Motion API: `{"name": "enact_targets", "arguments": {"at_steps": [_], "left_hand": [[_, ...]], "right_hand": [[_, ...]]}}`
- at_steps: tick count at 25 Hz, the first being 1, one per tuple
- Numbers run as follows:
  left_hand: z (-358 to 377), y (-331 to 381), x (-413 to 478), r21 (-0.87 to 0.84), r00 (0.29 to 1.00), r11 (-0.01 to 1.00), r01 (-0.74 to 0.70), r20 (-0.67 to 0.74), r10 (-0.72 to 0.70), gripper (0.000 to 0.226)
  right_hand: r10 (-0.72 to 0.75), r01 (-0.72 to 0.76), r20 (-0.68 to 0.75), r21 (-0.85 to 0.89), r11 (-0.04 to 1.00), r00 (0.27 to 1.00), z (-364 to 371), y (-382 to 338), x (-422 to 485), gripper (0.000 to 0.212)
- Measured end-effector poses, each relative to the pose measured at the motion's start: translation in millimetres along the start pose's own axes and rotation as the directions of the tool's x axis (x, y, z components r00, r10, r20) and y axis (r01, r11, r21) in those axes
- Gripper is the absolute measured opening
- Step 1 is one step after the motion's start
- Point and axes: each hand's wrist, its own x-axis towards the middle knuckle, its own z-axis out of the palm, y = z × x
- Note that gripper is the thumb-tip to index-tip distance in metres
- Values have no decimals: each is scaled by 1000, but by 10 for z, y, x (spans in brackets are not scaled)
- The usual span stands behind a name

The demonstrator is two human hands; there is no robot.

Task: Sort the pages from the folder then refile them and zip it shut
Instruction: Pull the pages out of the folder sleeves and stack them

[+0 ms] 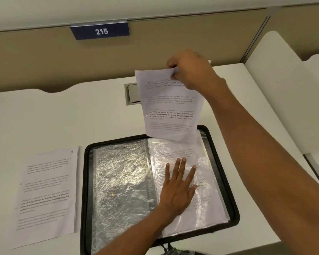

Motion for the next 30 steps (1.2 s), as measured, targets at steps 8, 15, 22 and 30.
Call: {"name": "enact_targets", "arguments": {"at_steps": [8, 15, 22, 30], "left_hand": [[-317, -163, 22, -195, 975, 978, 69, -194, -107, 53], [-1438, -1199, -243, -867, 587, 465, 177, -286, -757, 69], [-2010, -1789, -872, -919, 640, 394, -10, -309, -703, 14], [-2062, -2524, -1633, -959, 509, 281, -37, -260, -821, 20]], "right_hand": [[-72, 70, -72, -19, 997, 995, -431, -654, -646, 15], [-146, 145, -57, -28, 989, 988, -163, -1222, -996, 19], [-226, 225, -13, 163, 961, 974, -23, -1823, -1062, 8], [97, -119, 71, 694, 710, 993, 1025, -1949, -953, 77]]}}
